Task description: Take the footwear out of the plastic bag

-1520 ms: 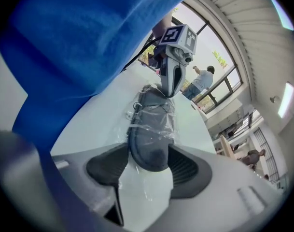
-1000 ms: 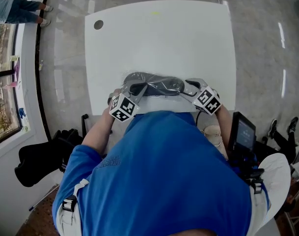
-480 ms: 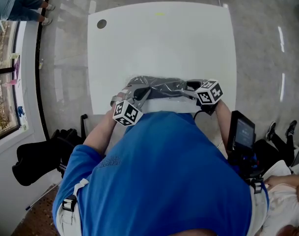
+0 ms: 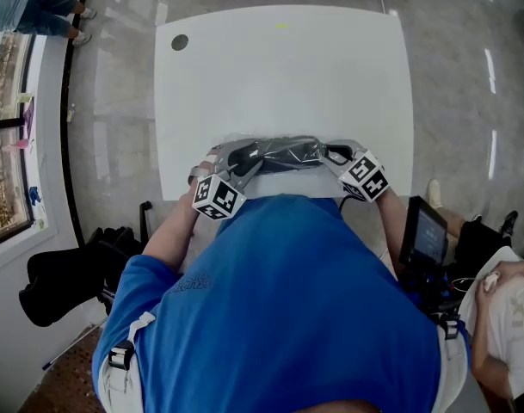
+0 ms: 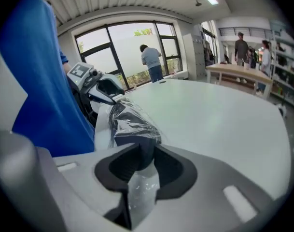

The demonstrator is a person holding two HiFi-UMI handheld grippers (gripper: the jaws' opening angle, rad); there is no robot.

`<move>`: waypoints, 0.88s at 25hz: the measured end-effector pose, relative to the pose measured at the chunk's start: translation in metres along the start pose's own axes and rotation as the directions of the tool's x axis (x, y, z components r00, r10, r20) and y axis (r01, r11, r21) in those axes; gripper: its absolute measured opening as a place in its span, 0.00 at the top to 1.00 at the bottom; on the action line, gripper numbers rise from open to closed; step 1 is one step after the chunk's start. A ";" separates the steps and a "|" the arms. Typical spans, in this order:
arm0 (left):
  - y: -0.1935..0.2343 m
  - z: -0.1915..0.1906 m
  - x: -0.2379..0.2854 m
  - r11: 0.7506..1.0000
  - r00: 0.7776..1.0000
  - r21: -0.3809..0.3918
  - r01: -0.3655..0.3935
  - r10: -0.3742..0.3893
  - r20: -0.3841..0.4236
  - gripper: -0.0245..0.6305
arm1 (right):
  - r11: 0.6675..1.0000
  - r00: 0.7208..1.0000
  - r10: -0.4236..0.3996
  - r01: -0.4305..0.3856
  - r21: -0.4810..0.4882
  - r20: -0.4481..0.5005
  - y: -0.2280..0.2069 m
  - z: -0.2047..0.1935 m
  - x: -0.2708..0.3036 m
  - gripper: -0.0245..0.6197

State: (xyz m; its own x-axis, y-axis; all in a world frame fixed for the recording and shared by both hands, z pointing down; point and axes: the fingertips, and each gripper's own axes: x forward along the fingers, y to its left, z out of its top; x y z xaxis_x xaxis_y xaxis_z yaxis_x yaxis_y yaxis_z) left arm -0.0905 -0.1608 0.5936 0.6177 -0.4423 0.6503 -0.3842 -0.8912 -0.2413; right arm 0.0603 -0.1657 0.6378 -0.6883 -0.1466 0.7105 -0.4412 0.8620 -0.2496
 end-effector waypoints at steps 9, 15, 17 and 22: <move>0.007 -0.007 -0.007 0.977 0.971 -0.039 0.211 -0.214 -0.106 0.44 | 0.915 0.987 -0.146 0.162 -0.369 0.070 0.020 0.008 -0.011 0.81; -0.002 -0.016 0.000 0.936 0.912 -0.099 0.338 -0.352 -0.210 0.56 | 0.805 0.964 -0.228 0.266 -0.530 0.139 0.029 0.022 -0.020 0.81; -0.007 -0.014 -0.001 0.932 0.906 -0.084 0.353 -0.363 -0.220 0.71 | 0.792 0.958 -0.243 0.286 -0.540 0.151 0.029 0.023 -0.021 0.81; -0.015 -0.005 -0.005 0.950 0.936 0.024 0.311 -0.302 -0.182 0.78 | 0.836 0.962 -0.231 0.271 -0.477 0.142 0.027 0.018 -0.022 0.81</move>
State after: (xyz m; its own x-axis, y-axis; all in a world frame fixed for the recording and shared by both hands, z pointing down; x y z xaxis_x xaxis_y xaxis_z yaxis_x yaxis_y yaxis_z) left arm -0.0913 -0.1451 0.5974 0.5693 -0.1268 0.8123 -0.1567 -0.9867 -0.0443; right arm 0.0537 -0.1480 0.6039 -0.6425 -0.4094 0.6478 -0.2808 0.9123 0.2981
